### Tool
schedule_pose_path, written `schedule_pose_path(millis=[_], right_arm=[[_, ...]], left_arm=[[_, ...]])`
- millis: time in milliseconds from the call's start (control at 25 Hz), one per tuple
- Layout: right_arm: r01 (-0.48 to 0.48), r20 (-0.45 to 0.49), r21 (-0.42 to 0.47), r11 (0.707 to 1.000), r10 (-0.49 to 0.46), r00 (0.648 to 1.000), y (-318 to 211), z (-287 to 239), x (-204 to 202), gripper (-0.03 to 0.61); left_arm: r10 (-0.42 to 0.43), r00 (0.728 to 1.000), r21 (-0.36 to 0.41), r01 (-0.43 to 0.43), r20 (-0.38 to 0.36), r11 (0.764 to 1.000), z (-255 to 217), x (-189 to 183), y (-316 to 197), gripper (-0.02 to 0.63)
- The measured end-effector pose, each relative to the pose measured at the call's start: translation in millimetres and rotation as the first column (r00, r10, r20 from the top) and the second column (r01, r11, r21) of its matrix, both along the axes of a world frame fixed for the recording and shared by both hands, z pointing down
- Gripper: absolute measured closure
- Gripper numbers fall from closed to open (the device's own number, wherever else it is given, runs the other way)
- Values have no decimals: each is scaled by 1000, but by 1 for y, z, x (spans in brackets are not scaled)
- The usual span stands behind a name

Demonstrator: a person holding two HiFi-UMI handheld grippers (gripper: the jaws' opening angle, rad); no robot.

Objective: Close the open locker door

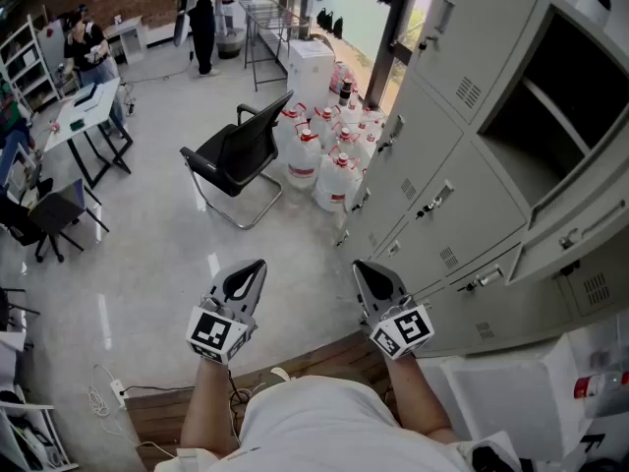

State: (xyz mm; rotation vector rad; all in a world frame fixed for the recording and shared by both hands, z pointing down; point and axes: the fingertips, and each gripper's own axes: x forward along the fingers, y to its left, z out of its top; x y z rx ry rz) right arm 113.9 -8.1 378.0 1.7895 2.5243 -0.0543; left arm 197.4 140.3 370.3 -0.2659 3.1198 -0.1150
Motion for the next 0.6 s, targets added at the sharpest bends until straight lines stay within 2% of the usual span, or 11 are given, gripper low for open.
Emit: schedule_pose_path(millis=[320,600], right_arm=[[-23,-23,14,1000,24,999,21,21,10,571],[-53,-84,0,999,53,995,42,42,-36,571]], left_arm=[[-25,1000,45,26,-7,999,19,14,37,611],[-29,999,54,30,-30,998,38,-21,64,611]])
